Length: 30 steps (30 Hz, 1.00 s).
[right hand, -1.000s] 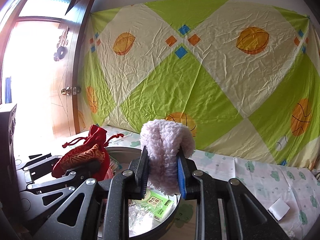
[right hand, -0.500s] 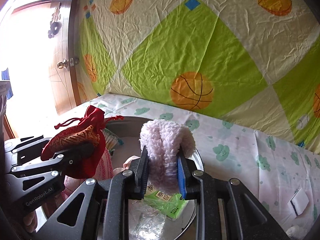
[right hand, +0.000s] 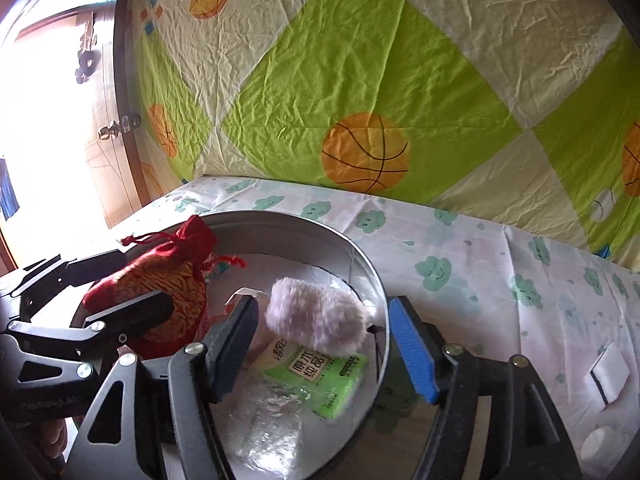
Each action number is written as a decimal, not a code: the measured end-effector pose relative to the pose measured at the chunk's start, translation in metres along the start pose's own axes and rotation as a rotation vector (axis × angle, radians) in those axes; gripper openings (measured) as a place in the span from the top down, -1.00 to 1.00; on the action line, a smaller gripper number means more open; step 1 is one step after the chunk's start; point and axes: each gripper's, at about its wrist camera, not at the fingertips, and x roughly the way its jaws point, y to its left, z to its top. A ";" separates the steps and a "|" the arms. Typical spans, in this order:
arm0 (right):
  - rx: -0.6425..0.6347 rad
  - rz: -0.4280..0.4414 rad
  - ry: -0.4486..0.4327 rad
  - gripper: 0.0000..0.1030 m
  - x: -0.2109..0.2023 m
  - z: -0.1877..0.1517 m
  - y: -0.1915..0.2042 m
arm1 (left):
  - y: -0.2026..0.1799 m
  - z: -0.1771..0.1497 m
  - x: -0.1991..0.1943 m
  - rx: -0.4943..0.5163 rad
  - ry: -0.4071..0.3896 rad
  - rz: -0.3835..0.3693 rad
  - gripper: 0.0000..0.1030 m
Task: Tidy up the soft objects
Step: 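Lower the fluffy item and pouch into the tin and open both grippers, then grasp the rolled white towel on the bed with the right gripper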
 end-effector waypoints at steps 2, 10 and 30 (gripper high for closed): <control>0.020 -0.007 -0.025 -0.48 -0.014 -0.002 -0.011 | -0.003 0.000 -0.007 -0.005 -0.028 0.016 -0.90; 0.073 -0.028 -0.079 -0.50 -0.059 -0.012 -0.053 | -0.030 0.002 -0.030 0.000 -0.118 0.017 -0.99; 0.361 -0.415 0.154 -0.70 -0.105 -0.098 -0.205 | -0.215 0.002 0.014 0.201 -0.062 -0.220 -0.98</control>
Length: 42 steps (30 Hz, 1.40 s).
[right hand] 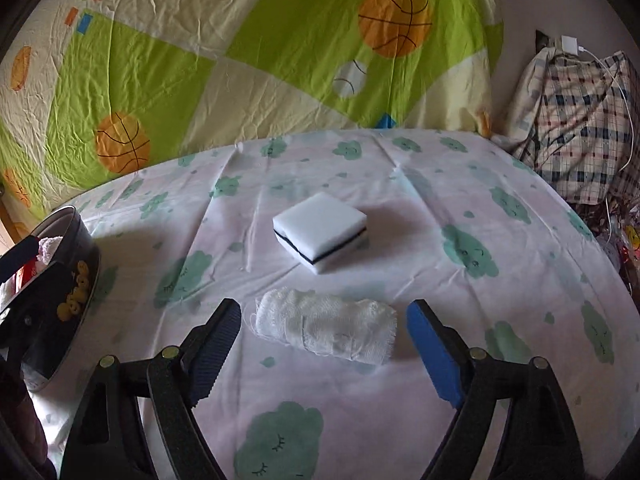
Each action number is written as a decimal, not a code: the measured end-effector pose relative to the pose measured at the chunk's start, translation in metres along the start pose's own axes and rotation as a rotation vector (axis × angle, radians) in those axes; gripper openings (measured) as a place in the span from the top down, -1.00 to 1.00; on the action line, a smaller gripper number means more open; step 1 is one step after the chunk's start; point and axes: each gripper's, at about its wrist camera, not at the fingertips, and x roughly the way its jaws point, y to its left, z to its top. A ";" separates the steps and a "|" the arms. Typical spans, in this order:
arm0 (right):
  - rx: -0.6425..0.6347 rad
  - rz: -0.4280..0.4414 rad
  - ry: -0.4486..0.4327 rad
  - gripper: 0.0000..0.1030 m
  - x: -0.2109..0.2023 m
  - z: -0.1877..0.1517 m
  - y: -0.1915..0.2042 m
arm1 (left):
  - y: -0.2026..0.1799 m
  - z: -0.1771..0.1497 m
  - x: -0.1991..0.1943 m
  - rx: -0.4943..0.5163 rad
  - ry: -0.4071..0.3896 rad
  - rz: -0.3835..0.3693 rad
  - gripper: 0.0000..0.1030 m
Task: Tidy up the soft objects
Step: 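Grasp the rolled white towel on the bed with the right gripper, then grasp the white sponge with the left gripper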
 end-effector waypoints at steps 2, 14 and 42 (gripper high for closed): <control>0.004 0.010 0.024 -0.71 0.004 -0.002 0.000 | -0.007 0.003 0.011 0.011 0.015 0.003 -0.99; 0.050 0.028 0.132 -0.72 0.032 -0.001 -0.010 | -0.012 0.001 0.023 0.025 0.033 0.007 -0.99; 0.091 -0.195 -0.060 -0.56 0.025 0.041 -0.097 | -0.118 0.035 0.135 0.191 0.230 -0.202 -0.98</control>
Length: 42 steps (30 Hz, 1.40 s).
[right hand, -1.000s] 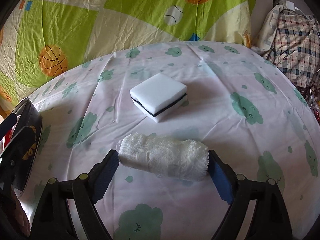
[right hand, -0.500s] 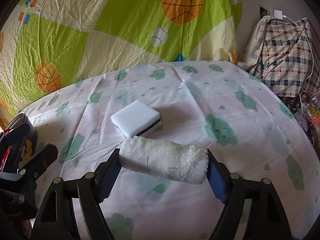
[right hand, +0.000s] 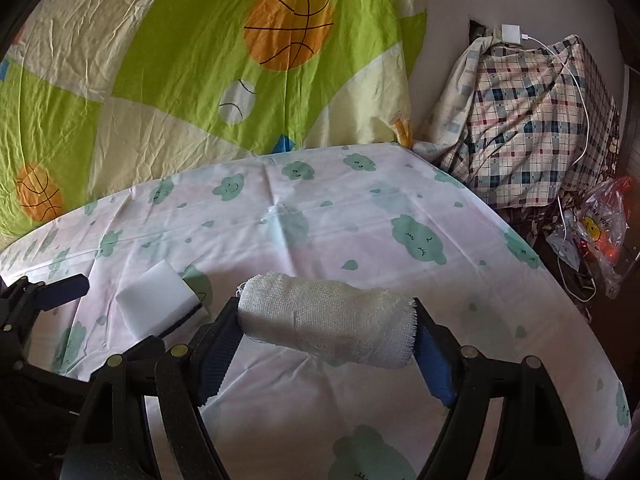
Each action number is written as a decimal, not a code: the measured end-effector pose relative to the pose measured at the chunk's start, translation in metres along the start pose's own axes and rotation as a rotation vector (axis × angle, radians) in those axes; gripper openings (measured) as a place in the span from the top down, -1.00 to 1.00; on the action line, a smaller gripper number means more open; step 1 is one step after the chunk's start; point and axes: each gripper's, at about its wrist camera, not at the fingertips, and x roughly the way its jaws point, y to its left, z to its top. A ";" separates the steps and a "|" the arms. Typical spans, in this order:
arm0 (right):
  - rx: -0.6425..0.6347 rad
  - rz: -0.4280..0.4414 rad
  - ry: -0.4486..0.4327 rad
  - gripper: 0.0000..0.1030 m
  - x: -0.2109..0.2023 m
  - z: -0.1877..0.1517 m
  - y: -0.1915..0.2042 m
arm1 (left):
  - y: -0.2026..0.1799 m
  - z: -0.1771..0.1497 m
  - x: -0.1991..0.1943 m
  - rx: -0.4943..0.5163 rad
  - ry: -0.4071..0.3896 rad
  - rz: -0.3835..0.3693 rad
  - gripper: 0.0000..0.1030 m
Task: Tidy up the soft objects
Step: 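Grasp the white sponge with the left gripper, then carry the sponge toward the tin with the left gripper while the right gripper carries the towel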
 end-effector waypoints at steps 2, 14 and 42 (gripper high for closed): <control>0.001 0.014 -0.002 -0.56 0.000 0.000 0.000 | 0.000 0.004 0.009 -0.002 0.013 -0.009 -0.98; 0.001 0.028 -0.057 -0.57 -0.010 -0.001 0.002 | -0.009 0.011 0.032 0.030 0.100 -0.088 -0.10; -0.079 0.223 -0.328 -0.56 -0.069 -0.019 0.049 | 0.061 -0.053 -0.085 -0.187 -0.281 0.084 -0.08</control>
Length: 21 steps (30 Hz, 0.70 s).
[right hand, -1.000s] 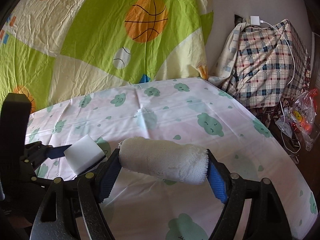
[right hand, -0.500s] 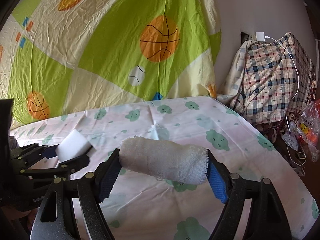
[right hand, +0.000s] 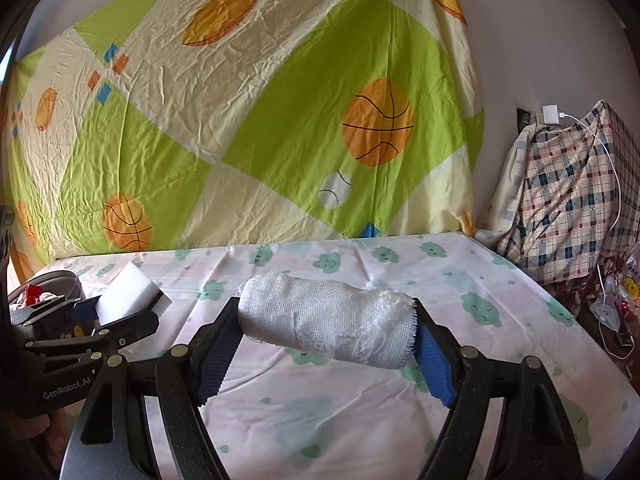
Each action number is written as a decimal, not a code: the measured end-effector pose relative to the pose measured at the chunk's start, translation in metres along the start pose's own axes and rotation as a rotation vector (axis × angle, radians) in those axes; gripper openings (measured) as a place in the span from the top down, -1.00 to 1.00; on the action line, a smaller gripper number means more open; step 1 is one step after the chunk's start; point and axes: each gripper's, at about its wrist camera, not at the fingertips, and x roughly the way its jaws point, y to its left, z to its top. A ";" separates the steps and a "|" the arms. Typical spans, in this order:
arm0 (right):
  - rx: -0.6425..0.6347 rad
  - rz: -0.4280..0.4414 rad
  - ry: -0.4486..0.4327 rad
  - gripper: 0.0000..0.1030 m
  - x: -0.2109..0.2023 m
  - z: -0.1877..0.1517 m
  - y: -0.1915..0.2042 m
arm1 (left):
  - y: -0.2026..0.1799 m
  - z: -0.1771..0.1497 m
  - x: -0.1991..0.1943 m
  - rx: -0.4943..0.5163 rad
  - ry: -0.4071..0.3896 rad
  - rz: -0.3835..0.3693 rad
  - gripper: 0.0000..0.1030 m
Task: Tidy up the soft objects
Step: 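Carry the sponge toward the tin with the left gripper while the right gripper carries the towel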
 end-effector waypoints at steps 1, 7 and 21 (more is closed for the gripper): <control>0.004 0.006 0.000 -0.56 0.000 0.000 0.002 | 0.003 -0.002 -0.004 -0.007 -0.009 0.004 -0.08; -0.022 0.021 -0.015 -0.56 -0.006 -0.003 0.024 | 0.015 -0.010 -0.022 -0.039 -0.049 0.028 -0.08; -0.028 0.020 -0.073 -0.57 -0.023 -0.008 0.050 | 0.029 -0.024 -0.056 -0.070 -0.124 0.085 -0.08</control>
